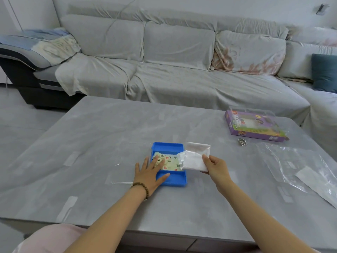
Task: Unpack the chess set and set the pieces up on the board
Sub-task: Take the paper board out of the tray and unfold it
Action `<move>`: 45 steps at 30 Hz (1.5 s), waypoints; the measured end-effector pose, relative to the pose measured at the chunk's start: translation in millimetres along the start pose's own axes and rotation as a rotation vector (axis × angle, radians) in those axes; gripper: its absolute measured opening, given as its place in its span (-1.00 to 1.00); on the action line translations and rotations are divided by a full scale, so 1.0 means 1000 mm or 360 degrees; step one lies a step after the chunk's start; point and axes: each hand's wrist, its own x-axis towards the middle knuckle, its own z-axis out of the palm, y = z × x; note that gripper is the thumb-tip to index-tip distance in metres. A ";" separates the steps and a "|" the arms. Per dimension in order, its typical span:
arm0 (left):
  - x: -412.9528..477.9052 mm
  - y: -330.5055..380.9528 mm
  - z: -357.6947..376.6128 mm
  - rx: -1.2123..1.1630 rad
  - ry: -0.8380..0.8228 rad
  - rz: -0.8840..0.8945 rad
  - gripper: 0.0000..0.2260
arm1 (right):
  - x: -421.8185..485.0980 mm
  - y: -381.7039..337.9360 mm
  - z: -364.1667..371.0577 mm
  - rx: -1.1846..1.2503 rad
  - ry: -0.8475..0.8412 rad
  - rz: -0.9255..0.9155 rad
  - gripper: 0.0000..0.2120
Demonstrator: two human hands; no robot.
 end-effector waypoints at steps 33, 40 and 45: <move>-0.003 -0.047 -0.118 -0.2098 0.0040 -0.0166 -0.81 | 0.022 -0.063 0.126 0.0076 -0.0172 -0.0266 -0.78; -0.012 -0.019 -0.121 -0.2021 0.0612 -0.0239 -0.83 | -0.002 -0.068 0.115 -0.0245 -0.0260 -0.0676 -0.67; -0.021 0.014 -0.129 -0.1892 0.0779 -0.0030 -0.85 | -0.029 -0.075 0.096 -0.0216 -0.0631 -0.0367 -0.28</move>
